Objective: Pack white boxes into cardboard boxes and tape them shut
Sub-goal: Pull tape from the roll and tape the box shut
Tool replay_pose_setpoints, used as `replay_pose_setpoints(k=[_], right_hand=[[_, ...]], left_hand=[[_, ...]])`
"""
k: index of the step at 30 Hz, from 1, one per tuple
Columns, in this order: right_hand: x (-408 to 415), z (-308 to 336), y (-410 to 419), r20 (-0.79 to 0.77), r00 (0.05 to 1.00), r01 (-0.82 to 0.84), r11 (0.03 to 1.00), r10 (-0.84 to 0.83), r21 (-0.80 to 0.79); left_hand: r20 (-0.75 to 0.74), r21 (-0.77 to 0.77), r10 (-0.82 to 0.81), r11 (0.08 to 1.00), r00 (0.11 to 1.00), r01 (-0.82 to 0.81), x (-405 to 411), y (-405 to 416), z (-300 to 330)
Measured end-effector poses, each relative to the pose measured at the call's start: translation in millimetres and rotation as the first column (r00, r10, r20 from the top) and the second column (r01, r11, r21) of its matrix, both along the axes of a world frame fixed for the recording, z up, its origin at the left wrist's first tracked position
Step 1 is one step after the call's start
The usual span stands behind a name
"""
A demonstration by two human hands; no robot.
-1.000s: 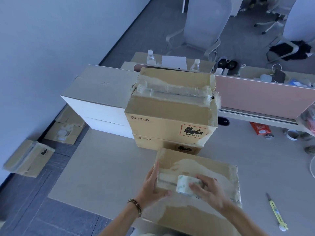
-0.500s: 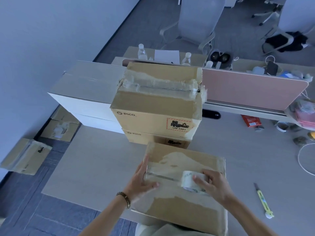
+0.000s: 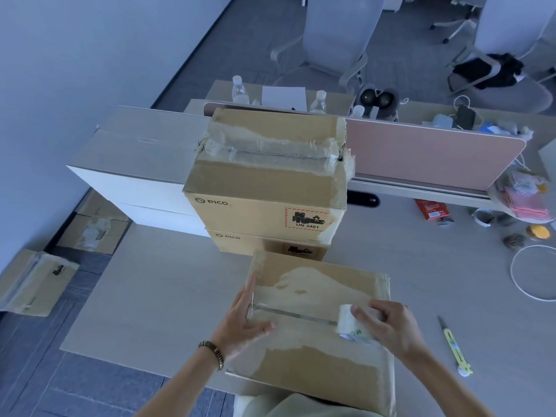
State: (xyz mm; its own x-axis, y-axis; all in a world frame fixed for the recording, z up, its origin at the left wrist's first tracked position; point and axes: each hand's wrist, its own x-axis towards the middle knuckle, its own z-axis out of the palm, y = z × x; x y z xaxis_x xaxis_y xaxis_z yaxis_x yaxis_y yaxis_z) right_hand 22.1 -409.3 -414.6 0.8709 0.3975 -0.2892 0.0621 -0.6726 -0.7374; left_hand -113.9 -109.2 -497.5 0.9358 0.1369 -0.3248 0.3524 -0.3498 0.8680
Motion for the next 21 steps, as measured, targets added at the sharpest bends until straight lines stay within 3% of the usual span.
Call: replay_pose_setpoints(k=[3,5,11,17,21], right_hand=[[4,9,-8,0.168,0.976,-0.070,0.930,0.138,-0.361],[4,14,-10,0.197,0.967,-0.051,0.876,0.164,-0.480],[2,13,-10,0.200,0.970,-0.050,0.922,0.137,-0.385],[2,37,0,0.195,0.951,-0.063,0.767,0.240,-0.638],[-1,26,0,0.169,0.964,-0.058,0.781,0.205,-0.622]], left_hand=[[-0.020,0.014,-0.007,1.000,1.000,0.008,1,1,-1],[-0.034,0.021,-0.016,1.000,0.999,0.016,2,1,0],[-0.076,0.144,-0.039,0.988,0.996,0.049,2,-1,4],[-0.103,0.282,-0.058,0.956,0.993,0.085,2,-3,14],[-0.159,0.364,-0.060,0.924,0.985,0.115,2,-4,20]])
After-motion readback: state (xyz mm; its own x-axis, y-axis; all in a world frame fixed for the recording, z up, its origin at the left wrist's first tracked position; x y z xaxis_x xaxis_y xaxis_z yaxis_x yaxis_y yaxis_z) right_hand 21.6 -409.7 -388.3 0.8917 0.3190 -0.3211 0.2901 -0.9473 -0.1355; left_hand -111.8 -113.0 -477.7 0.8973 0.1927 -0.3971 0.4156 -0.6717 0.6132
